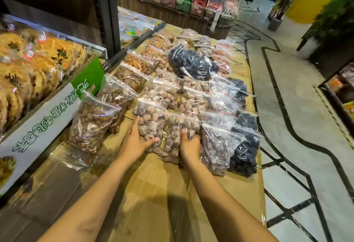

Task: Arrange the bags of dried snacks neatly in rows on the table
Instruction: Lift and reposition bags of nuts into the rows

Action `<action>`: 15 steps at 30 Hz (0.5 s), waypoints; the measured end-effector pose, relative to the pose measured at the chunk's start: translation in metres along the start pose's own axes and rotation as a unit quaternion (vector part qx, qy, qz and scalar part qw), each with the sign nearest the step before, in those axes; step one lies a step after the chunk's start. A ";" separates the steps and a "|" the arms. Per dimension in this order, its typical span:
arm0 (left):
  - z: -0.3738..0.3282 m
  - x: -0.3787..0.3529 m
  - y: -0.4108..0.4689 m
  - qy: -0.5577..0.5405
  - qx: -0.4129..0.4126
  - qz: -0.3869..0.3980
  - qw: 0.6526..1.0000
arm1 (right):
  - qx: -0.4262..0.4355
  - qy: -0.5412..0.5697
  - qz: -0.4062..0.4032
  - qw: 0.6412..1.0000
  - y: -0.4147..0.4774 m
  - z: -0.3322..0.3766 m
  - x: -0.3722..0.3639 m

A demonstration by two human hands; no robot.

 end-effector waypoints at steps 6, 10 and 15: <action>0.003 0.006 0.007 -0.070 0.039 -0.067 0.994 | 0.108 -0.171 0.092 0.975 -0.023 -0.010 -0.002; -0.002 0.011 0.010 -0.025 0.046 -0.040 0.998 | 0.276 -0.219 0.168 0.921 -0.046 0.004 0.021; -0.055 0.008 -0.040 -0.060 0.034 -0.119 0.991 | 0.434 -0.203 0.123 0.869 -0.040 0.045 0.104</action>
Point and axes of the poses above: each hand's wrist, its own y-axis towards the middle knuckle, its own x-axis out of the back of the hand, z = x × y, the point moved 1 cm from there along y, towards the middle knuckle, and after that the axes turned 10 degrees about y, right-handed, at the moved point
